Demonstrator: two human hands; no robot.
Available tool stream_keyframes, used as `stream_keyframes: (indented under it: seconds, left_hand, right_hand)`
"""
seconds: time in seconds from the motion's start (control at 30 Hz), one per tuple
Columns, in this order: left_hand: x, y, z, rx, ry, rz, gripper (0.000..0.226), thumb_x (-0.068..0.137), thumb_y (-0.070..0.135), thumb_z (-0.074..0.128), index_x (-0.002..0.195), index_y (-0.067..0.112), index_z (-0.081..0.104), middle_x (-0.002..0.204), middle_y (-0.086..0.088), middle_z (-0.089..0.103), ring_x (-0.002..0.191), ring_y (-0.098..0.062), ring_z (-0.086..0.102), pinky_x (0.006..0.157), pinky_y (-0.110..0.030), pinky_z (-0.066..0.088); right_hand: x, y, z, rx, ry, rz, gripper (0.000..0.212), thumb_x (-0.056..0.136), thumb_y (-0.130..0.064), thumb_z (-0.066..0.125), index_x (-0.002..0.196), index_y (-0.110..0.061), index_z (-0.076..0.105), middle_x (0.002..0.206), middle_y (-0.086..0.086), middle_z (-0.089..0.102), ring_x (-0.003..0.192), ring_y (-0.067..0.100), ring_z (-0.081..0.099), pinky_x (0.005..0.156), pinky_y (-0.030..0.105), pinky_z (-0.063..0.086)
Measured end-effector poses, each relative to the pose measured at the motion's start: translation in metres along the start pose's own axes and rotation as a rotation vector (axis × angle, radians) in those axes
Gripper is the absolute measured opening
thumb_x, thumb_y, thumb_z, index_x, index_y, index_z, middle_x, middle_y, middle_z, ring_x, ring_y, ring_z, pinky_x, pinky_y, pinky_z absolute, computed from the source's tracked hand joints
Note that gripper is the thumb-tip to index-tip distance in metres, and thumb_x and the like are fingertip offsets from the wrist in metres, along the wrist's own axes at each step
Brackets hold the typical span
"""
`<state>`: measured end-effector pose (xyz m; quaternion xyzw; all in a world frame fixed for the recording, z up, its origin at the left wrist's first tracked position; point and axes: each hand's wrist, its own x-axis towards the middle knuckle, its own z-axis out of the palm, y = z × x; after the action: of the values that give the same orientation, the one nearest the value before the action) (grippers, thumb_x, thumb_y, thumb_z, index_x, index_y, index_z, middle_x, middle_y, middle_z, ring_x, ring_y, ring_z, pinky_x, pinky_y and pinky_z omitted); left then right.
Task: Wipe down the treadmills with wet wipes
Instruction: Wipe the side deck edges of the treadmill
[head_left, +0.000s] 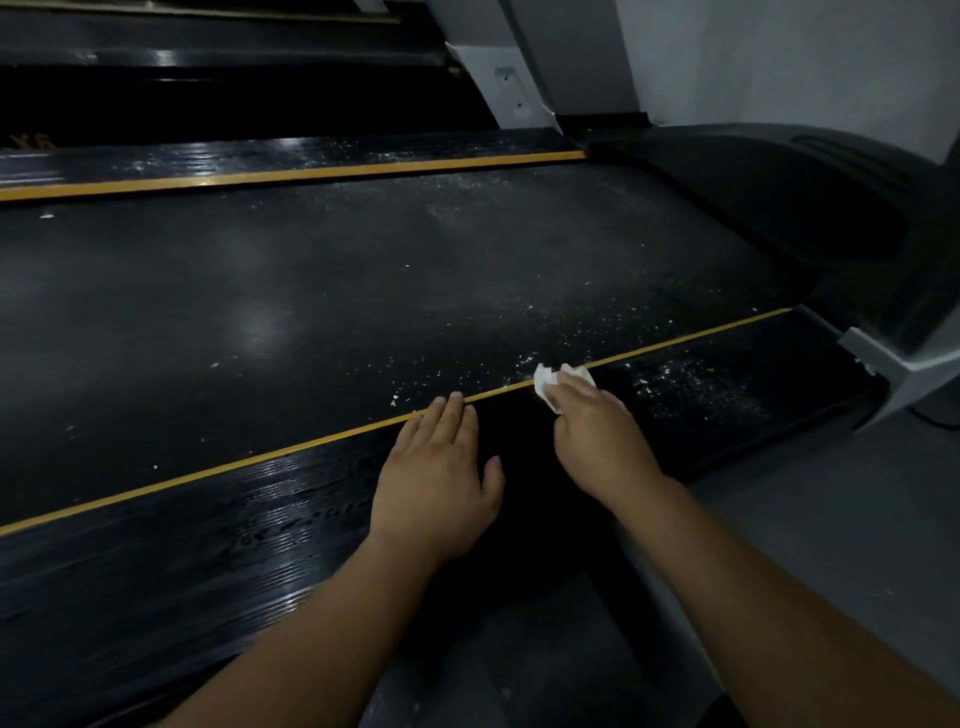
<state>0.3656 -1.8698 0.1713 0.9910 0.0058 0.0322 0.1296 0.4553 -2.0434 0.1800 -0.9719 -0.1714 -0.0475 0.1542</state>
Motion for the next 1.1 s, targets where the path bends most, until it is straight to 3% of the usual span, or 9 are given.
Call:
stream_keyframes:
  seconds: [0.17,0.37,0.47,0.57,0.7,0.83,0.9,1.03,1.1]
  left_hand:
    - [0.008,-0.019,-0.007,0.001,-0.127,0.108,0.071,0.101,0.051,0.016,0.162,0.017,0.008,0.17,-0.001,0.0,0.156,-0.013,-0.004,0.124,-0.028,-0.004]
    - [-0.003,-0.021,-0.006,0.06,-0.049,0.139,0.091,0.083,0.056,-0.012,0.162,0.018,0.01,0.17,0.0,0.0,0.156,-0.011,-0.002,0.119,-0.025,-0.011]
    - [-0.002,-0.021,-0.005,0.04,-0.048,0.118,0.091,0.083,0.056,-0.014,0.163,0.018,0.007,0.17,0.0,-0.001,0.156,-0.011,-0.004,0.119,-0.026,-0.012]
    - [-0.004,-0.023,-0.006,0.052,-0.062,0.1,0.093,0.082,0.058,-0.014,0.162,0.016,0.004,0.17,-0.003,-0.003,0.156,-0.013,-0.007,0.12,-0.027,-0.012]
    - [-0.002,-0.022,-0.007,0.072,-0.067,0.105,0.092,0.082,0.058,-0.013,0.162,0.015,0.002,0.169,-0.003,-0.008,0.155,-0.014,-0.01,0.121,-0.029,-0.011]
    - [-0.001,-0.023,-0.005,0.05,-0.073,0.122,0.091,0.083,0.057,-0.012,0.163,0.016,0.003,0.17,-0.002,-0.005,0.155,-0.012,-0.008,0.12,-0.027,-0.012]
    - [-0.001,-0.024,-0.006,0.059,-0.081,0.134,0.092,0.082,0.057,-0.012,0.163,0.016,0.003,0.17,-0.002,-0.005,0.155,-0.012,-0.009,0.119,-0.026,-0.014]
    - [-0.002,-0.023,-0.007,0.059,-0.07,0.122,0.091,0.082,0.057,-0.012,0.162,0.015,0.004,0.17,-0.002,-0.008,0.155,-0.013,-0.01,0.119,-0.027,-0.014]
    - [-0.002,-0.022,-0.007,0.064,-0.074,0.128,0.092,0.082,0.056,-0.013,0.162,0.015,0.004,0.17,-0.003,-0.007,0.155,-0.013,-0.009,0.119,-0.027,-0.014]
  right_hand:
    - [-0.022,-0.048,0.006,0.016,-0.178,-0.221,0.065,0.092,-0.018,0.031,0.156,-0.028,0.033,0.164,-0.006,0.029,0.152,0.007,0.019,0.124,0.04,0.009]
    - [-0.007,-0.013,-0.006,-0.015,-0.091,0.095,0.061,0.098,-0.039,0.015,0.15,-0.029,0.045,0.163,-0.012,0.031,0.149,0.001,0.02,0.121,0.041,0.006]
    - [-0.026,-0.061,0.01,0.027,-0.156,-0.12,0.082,0.083,-0.045,0.001,0.154,-0.029,0.038,0.164,-0.011,0.027,0.151,0.002,0.016,0.122,0.041,0.006]
    - [-0.027,-0.047,0.005,0.02,-0.194,-0.184,0.073,0.087,-0.041,0.007,0.156,-0.036,0.031,0.164,-0.017,0.024,0.15,-0.002,0.013,0.122,0.04,0.003]
    - [-0.008,0.009,-0.006,-0.054,-0.068,0.104,0.066,0.093,-0.043,0.012,0.151,-0.034,0.04,0.163,-0.013,0.029,0.15,0.002,0.019,0.121,0.044,0.01]
    - [-0.037,-0.054,0.009,0.06,-0.168,-0.141,0.068,0.091,-0.042,0.013,0.154,-0.033,0.036,0.163,-0.015,0.029,0.151,0.001,0.017,0.124,0.045,0.009]
    - [-0.038,-0.046,0.004,0.049,-0.17,-0.17,0.066,0.092,-0.042,0.014,0.154,-0.035,0.037,0.162,-0.016,0.029,0.15,0.0,0.018,0.123,0.044,0.007]
    - [-0.006,0.007,-0.008,0.017,-0.097,0.174,0.053,0.102,-0.036,0.022,0.15,-0.035,0.043,0.163,-0.016,0.028,0.15,0.0,0.019,0.122,0.045,0.007]
    - [-0.012,-0.019,-0.001,0.002,-0.109,0.088,0.06,0.097,-0.041,0.017,0.152,-0.034,0.04,0.163,-0.014,0.028,0.15,0.001,0.018,0.122,0.045,0.01]
